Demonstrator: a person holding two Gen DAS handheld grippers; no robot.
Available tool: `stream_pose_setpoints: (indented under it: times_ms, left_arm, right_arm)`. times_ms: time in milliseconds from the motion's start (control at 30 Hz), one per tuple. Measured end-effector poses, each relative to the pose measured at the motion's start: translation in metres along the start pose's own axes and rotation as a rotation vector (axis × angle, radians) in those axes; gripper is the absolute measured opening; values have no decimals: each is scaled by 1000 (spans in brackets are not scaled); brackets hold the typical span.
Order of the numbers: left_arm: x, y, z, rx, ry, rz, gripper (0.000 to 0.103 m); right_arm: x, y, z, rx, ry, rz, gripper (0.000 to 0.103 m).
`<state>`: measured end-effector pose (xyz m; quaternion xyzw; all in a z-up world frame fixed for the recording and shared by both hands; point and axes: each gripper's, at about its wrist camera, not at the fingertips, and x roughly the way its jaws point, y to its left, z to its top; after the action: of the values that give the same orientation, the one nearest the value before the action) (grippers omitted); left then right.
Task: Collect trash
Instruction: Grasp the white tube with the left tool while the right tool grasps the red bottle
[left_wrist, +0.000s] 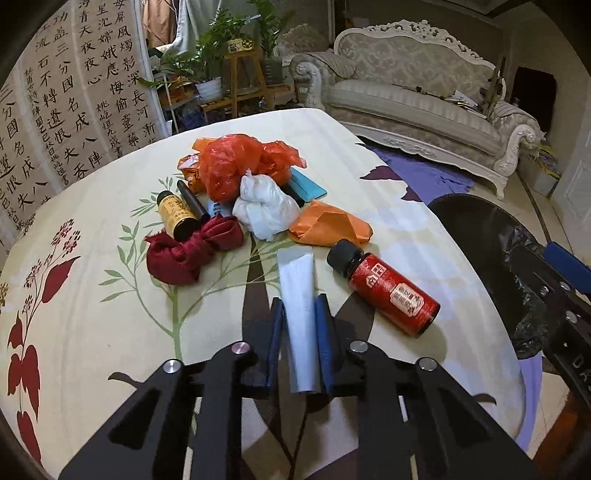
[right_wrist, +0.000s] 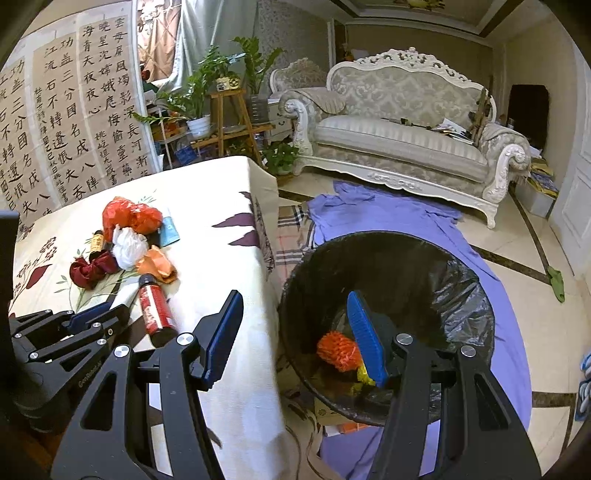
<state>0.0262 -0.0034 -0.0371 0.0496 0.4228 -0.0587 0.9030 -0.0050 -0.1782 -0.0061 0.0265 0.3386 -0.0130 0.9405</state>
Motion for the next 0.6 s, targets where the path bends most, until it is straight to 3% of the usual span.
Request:
stream_pose_setpoints:
  times_ms: [333,600]
  left_arm:
    - [-22,32,-11,-45,-30,19,18]
    - [-24,77,-17,-108,-34,111,18]
  right_arm:
    - [3,34,2,-71,14,67,57]
    - [10,66,4,-130,40,121,57]
